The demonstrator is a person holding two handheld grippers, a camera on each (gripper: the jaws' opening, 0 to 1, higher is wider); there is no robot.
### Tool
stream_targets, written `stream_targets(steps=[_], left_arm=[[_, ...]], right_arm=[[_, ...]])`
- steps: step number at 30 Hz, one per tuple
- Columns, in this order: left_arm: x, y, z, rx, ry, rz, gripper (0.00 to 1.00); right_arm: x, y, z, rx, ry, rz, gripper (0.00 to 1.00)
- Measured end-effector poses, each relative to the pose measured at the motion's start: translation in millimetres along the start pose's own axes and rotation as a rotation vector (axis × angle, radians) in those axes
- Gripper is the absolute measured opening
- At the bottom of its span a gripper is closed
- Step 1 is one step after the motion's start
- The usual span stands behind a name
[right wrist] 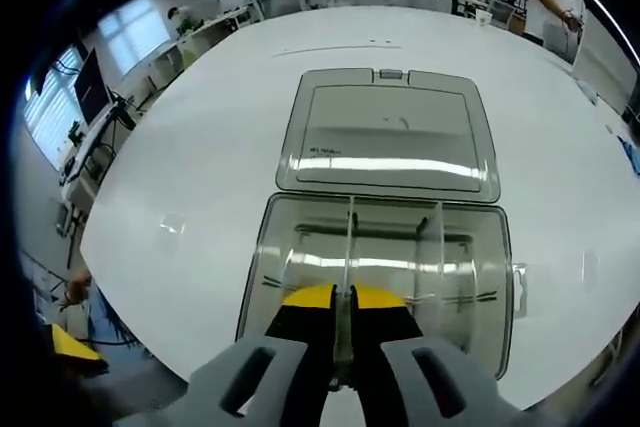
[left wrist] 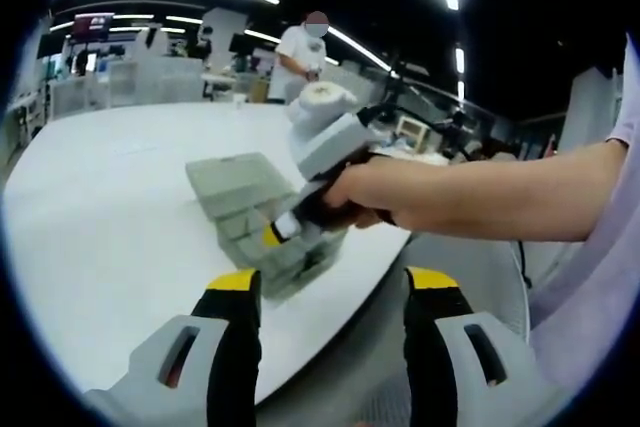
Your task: Insert the divider into the dual guide fixture by aligning both edges with the guide slots and pushing it downward to the bottom, including one-sided entry, uneven engagement, binding, and posture correction.
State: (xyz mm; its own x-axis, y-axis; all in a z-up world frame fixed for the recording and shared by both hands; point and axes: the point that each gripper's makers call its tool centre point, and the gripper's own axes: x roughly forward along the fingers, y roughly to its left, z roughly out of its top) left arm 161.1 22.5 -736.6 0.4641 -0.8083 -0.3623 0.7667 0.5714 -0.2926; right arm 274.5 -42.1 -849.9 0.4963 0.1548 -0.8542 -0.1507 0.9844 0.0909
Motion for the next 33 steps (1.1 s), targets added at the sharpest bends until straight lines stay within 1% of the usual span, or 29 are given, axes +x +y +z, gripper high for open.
stream_targets(steps=[5, 16, 21, 24, 27, 31, 33], left_arm=[[-0.3, -0.1, -0.5, 0.002, 0.001, 0.001, 0.55], [0.0, -1.3, -1.4, 0.005, 0.008, -0.006, 0.55], [-0.2, -2.8, -1.0, 0.007, 0.007, -0.017, 0.55], [0.0, -4.2, -0.9, 0.01, 0.008, -0.025, 0.55], [-0.1, -4.7, -1.0, 0.014, 0.009, -0.027, 0.55], [-0.6, -3.8, -1.2, 0.015, 0.01, -0.02, 0.55], [-1.2, -0.9, -1.3, 0.016, 0.01, -0.002, 0.55]], right_arm=[[-0.4, -1.1, -0.2, -0.009, 0.0, -0.003, 0.0], [-0.1, -4.8, -0.5, 0.02, -0.009, 0.032, 0.0], [0.4, -2.8, 0.6, 0.021, -0.012, 0.022, 0.0], [0.3, -0.7, 1.0, -0.002, -0.012, 0.006, 0.0], [0.5, -1.6, 1.5, 0.009, -0.012, 0.006, 0.0], [1.0, -1.4, 1.8, 0.007, -0.007, 0.021, 0.01], [1.0, -0.3, 1.6, -0.007, -0.005, 0.033, 0.02]])
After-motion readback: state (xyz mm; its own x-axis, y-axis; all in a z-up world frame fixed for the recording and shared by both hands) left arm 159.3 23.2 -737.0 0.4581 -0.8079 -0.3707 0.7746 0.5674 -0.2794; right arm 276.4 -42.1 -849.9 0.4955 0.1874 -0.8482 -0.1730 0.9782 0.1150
